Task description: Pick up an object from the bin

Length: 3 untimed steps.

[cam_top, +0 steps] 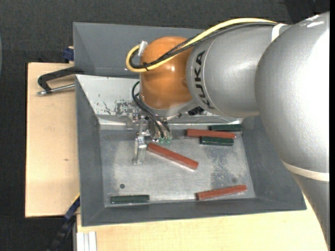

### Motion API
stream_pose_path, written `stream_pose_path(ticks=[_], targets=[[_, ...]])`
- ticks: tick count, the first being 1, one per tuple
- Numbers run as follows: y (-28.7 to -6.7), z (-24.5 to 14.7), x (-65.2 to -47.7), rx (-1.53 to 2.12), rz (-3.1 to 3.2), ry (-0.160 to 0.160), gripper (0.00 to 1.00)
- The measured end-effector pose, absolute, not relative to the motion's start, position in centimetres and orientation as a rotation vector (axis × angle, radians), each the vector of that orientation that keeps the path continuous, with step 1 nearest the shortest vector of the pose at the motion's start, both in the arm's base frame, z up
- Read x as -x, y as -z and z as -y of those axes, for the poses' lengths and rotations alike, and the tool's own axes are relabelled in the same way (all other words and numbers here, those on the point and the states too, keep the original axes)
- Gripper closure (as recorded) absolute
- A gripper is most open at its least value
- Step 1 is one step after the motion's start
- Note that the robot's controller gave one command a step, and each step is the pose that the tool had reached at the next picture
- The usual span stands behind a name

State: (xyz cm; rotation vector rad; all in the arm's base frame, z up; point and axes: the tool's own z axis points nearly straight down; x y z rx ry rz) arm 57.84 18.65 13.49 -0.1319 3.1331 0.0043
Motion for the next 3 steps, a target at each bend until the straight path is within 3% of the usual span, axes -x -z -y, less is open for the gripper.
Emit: stream_pose_path(ticks=[1,2,3], targets=[[-10.2,-14.3,-57.4,0.379,-3.117,-0.003,0.0],[-8.6,-12.4,-55.2,0.571,-3.089,0.004,0.0],[-9.4,-10.2,-56.5,0.781,-3.039,-0.006,0.0]])
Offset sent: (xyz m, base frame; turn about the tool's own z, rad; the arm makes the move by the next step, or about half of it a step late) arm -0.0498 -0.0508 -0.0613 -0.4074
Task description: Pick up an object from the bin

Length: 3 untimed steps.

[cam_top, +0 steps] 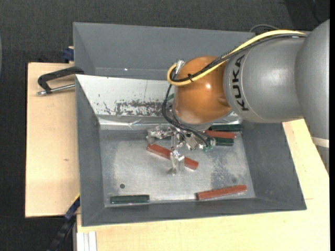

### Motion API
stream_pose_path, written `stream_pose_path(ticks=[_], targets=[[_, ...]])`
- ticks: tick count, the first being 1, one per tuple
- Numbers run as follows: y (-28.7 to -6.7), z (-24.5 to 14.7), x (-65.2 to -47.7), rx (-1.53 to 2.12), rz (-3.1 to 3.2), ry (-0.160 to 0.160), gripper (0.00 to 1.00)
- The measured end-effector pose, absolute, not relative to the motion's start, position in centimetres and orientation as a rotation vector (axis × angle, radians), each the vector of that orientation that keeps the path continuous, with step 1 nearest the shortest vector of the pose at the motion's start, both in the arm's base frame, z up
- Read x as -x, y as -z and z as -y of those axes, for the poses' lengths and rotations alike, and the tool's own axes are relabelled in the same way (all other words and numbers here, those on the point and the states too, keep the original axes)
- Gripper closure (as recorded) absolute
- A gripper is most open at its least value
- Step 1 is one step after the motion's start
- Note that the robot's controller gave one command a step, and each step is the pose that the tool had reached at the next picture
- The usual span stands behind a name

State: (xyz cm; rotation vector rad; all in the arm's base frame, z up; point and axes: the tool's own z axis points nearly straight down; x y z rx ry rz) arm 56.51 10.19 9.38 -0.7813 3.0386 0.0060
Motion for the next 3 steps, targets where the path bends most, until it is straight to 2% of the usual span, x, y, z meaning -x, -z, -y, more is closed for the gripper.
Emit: stream_pose_path(ticks=[1,2,3], targets=[[-7.1,-7.4,-56.7,0.702,-3.061,-0.003,1.0],[-7.1,-7.4,-56.7,0.702,-3.061,-0.003,1.0],[-23.0,-8.0,-57.2,0.679,-3.057,-0.001,1.0]])
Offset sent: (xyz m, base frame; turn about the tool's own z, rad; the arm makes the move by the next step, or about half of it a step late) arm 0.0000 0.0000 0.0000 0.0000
